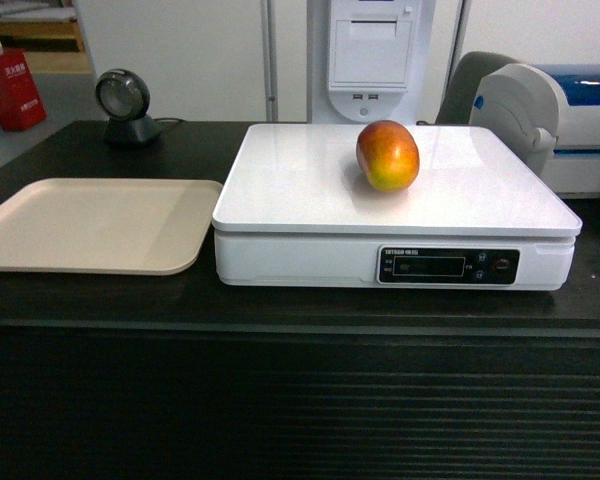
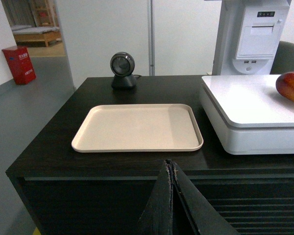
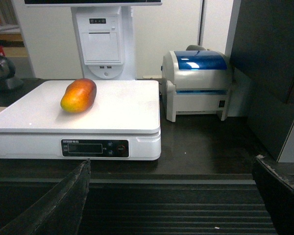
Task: Place dark red mango on scale at checkout
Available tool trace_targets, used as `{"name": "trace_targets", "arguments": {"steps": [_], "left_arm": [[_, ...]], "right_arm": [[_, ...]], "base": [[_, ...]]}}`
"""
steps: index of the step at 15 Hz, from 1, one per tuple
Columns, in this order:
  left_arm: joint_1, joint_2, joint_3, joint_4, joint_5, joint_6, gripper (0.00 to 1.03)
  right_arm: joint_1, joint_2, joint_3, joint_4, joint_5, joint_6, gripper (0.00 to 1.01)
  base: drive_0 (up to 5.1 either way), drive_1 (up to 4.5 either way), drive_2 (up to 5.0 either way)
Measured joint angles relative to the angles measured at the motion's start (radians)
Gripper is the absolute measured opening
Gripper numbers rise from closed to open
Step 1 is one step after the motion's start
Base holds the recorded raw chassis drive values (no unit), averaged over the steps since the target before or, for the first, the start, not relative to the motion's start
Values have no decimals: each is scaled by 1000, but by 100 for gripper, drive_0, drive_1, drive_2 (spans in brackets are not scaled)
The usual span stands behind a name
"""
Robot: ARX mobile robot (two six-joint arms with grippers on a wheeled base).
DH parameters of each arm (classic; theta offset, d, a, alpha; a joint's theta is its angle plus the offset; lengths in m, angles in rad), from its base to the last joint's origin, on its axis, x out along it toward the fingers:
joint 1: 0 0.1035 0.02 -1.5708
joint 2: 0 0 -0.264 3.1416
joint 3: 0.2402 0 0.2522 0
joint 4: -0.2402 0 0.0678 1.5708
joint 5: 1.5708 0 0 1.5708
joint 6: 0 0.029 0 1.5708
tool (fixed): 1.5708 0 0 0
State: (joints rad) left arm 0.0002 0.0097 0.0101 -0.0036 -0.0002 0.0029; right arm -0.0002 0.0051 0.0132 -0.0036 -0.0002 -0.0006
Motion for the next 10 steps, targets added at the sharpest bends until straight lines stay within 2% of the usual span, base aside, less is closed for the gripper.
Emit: {"name": "trace_targets", "arguments": {"steps": [3, 4, 10], "left_arm": [[0, 0, 0, 0, 0, 0, 2], [0, 0, 0, 0, 0, -1, 5], [0, 0, 0, 0, 0, -1, 79]], "right_arm": [[0, 0, 0, 0, 0, 0, 98], [0, 0, 0, 0, 0, 0, 98], [0, 0, 0, 0, 0, 0, 98]], "base": [[0, 0, 0], [0, 0, 0], [0, 0, 0]]}}
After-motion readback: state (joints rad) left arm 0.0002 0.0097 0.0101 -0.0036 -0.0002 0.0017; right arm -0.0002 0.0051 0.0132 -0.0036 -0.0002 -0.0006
